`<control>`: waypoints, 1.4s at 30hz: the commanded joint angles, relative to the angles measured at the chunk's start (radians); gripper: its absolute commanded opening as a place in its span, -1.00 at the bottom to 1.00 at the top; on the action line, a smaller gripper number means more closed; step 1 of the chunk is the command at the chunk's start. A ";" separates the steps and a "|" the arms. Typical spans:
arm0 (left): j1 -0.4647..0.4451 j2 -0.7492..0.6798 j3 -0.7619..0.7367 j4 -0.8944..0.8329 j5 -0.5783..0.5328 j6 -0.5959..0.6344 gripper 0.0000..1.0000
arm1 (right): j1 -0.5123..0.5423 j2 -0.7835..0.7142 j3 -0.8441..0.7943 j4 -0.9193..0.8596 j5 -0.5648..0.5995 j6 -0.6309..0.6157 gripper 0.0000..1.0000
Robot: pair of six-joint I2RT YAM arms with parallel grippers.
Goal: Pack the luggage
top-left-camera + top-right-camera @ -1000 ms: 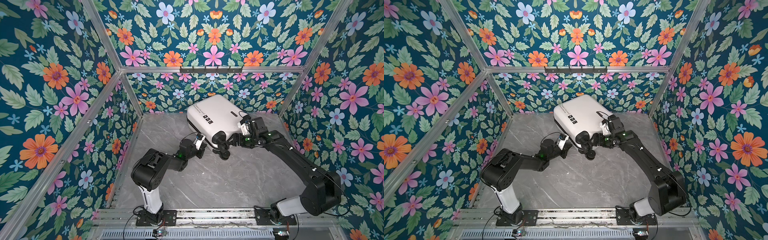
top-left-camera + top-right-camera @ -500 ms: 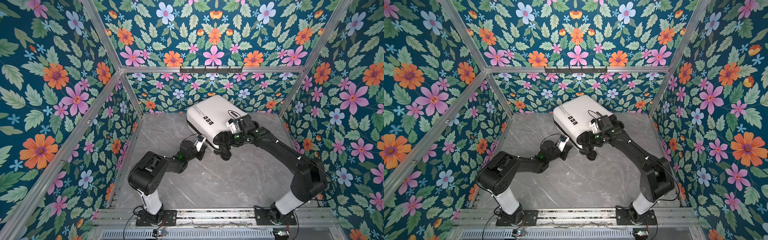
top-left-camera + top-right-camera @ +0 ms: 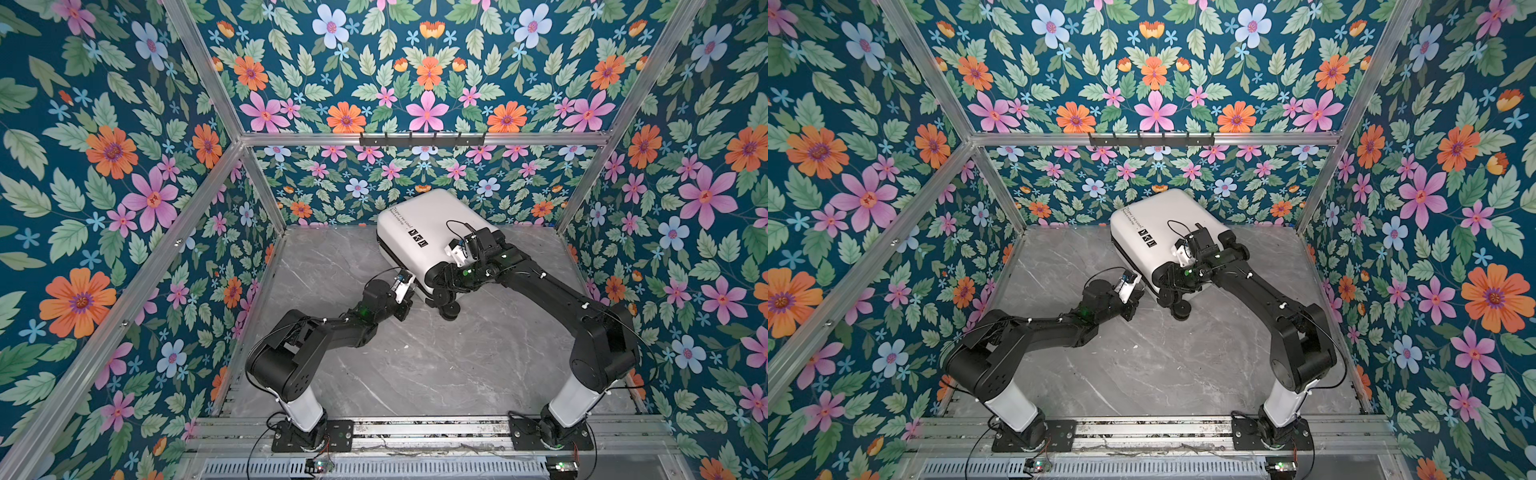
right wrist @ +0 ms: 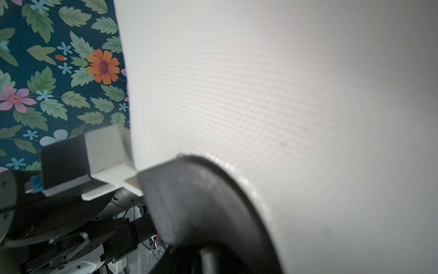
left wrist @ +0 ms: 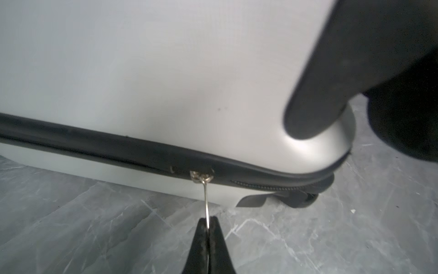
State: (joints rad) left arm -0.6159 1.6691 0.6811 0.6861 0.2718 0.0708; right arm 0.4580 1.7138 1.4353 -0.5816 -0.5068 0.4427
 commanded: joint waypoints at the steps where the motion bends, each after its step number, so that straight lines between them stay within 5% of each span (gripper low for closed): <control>1: -0.030 -0.021 0.006 0.075 0.180 0.041 -1.00 | 0.003 0.016 0.014 0.013 0.083 0.076 -0.41; 16: -0.145 -0.056 -0.080 0.193 0.205 -0.105 -1.00 | 0.032 0.054 0.063 -0.010 0.095 0.068 -0.61; 28: -0.275 0.098 -0.039 0.493 0.033 -0.250 -1.00 | 0.074 0.082 0.088 -0.003 0.104 0.087 -0.63; 42: -0.282 0.063 -0.169 0.556 -0.202 -0.256 -1.00 | 0.075 0.051 0.081 -0.021 0.125 0.074 -0.64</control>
State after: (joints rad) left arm -0.8825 1.7466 0.5209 1.0813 -0.0841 -0.2264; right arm 0.5274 1.7580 1.5242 -0.6704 -0.4114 0.4839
